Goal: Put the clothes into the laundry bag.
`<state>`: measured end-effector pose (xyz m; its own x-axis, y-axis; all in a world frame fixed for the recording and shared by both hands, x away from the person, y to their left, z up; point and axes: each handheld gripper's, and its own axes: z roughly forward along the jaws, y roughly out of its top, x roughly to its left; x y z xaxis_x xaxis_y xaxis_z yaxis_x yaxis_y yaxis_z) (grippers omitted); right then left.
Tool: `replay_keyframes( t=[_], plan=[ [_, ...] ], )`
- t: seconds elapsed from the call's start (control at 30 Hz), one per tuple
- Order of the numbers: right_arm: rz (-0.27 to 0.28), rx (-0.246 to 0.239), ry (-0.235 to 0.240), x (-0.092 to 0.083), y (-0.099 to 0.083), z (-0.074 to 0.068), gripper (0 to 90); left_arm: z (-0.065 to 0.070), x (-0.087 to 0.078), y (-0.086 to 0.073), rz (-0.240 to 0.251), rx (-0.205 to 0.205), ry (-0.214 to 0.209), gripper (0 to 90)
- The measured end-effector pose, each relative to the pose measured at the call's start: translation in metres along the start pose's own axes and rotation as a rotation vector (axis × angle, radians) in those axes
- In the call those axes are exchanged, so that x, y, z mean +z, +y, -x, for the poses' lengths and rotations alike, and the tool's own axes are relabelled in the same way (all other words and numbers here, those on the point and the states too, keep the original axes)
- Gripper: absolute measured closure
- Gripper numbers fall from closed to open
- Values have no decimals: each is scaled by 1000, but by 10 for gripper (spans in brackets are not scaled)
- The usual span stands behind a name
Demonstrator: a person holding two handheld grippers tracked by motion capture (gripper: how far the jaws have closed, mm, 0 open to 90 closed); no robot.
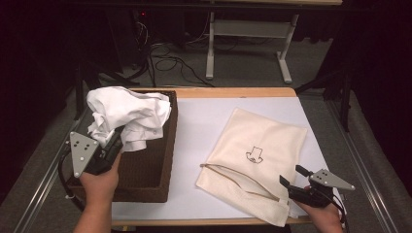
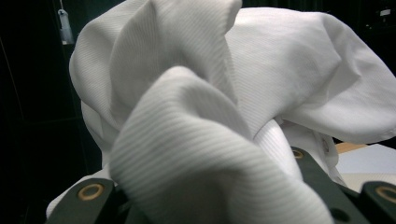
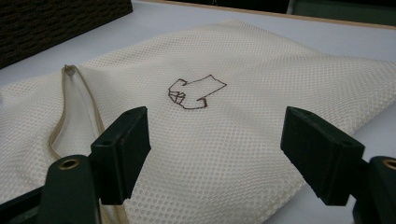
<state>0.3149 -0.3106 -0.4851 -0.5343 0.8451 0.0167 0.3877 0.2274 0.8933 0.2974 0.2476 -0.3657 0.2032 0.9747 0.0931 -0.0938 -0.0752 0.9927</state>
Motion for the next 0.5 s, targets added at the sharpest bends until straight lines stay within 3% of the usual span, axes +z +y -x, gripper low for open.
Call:
replay_keyframes(
  t=[0.17, 0.37, 0.5],
  plan=[
    [-10, 5, 10, 3, -2, 0, 202, 4, -1, -1, 10, 4, -3, 721],
    [-23, -8, 5, 9, 0, -4, 10, 5, -2, 3, 35, -5, -6, 721],
    [-10, -23, -7, 8, 1, -6, 3, 8, -5, 9, 55, -9, -17, 721]
  ],
)
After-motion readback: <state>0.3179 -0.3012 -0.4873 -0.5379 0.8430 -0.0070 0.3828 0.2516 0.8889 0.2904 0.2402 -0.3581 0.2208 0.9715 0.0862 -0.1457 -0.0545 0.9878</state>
